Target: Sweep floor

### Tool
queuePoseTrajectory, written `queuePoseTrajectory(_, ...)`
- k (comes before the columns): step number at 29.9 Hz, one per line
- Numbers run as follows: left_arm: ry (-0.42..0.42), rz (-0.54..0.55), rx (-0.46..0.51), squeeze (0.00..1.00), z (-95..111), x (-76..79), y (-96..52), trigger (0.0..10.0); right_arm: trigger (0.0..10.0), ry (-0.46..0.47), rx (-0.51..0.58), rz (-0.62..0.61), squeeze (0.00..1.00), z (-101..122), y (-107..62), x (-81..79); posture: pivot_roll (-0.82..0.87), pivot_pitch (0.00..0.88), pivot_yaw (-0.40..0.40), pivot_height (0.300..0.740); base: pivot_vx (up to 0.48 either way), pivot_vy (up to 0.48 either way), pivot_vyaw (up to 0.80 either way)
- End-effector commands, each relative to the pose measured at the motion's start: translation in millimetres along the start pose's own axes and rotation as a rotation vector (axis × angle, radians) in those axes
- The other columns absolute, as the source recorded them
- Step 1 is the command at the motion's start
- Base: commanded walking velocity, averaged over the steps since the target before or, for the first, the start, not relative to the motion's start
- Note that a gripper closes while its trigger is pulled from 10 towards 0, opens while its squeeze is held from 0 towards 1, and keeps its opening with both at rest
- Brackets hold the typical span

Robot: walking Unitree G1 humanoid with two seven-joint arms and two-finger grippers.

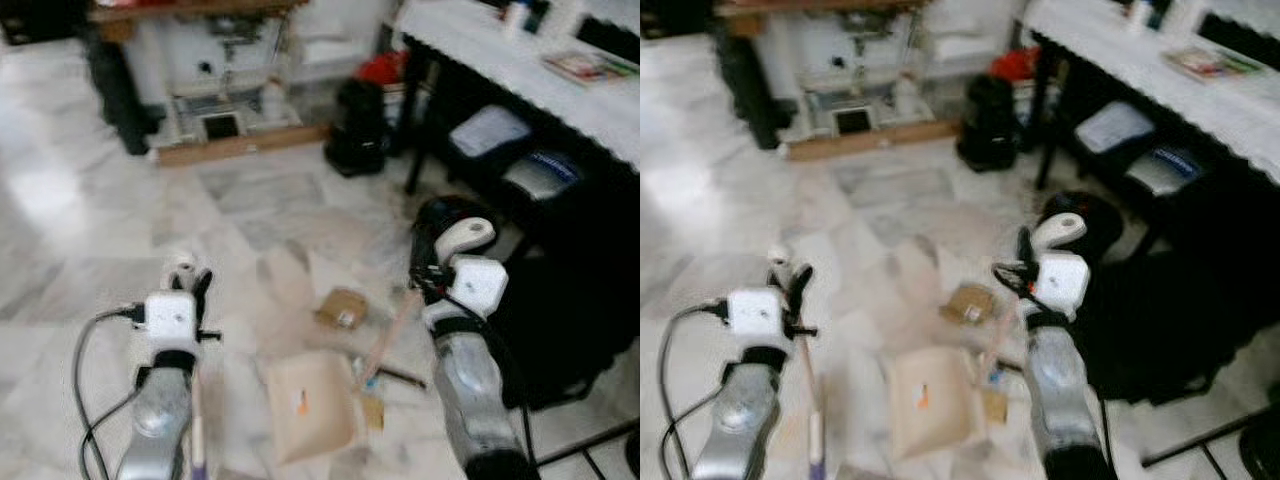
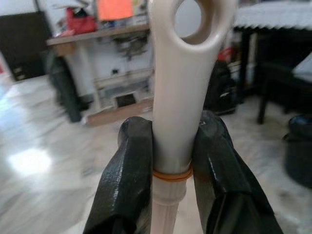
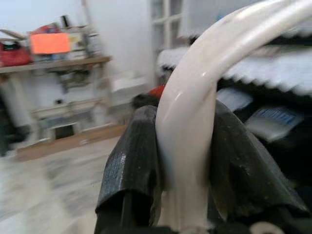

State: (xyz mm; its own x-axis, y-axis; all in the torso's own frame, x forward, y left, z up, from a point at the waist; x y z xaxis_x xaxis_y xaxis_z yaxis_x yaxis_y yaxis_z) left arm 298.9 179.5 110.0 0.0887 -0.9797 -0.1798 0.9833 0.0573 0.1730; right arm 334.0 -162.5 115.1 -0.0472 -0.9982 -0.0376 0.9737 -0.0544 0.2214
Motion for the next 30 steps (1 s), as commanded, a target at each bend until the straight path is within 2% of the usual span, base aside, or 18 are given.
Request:
queuePoseTrajectory(1,0.003,0.007,0.047,0.00,9.6,-3.1,2.6,10.0,10.0,-0.002,0.050,0.010,0.00,11.7,5.0,-3.9,-0.02,0.048,-0.040,0.740,0.289,0.000,-0.80)
queuePoseTrajectory(3,0.002,0.006,0.047,0.00,9.4,-3.2,2.3,10.0,10.0,-0.005,0.053,0.013,0.00,12.0,5.0,-4.2,-0.02,0.049,-0.040,0.740,0.292,0.000,-0.80)
queuePoseTrajectory(15,0.003,0.009,0.049,0.00,9.6,-3.5,2.3,10.0,10.0,-0.011,0.060,0.018,0.00,12.7,4.9,-5.1,-0.02,0.050,-0.041,0.740,0.281,0.000,0.00)
queuePoseTrajectory(30,-0.012,-0.024,0.039,0.00,7.2,3.7,0.8,10.0,10.0,-0.015,0.055,0.018,0.00,11.5,4.0,-4.0,-0.02,0.051,-0.046,0.740,0.000,0.000,0.00)
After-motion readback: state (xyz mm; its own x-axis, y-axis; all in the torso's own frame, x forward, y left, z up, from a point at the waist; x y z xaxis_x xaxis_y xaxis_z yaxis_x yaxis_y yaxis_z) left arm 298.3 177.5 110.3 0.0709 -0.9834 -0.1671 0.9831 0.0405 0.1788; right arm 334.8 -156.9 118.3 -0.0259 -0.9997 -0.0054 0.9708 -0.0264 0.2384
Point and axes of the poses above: a point about 5 cm out from each wrist's last joint towards the gripper, its own y axis pointing out of the wrist towards the gripper, its own z axis along the axis of the wrist's last joint, x = y × z, the point moved 3 cm from there along y, pointing out of the wrist towards the gripper, and after that the axes turned 2 degrees about y, right-handed, at the moved point
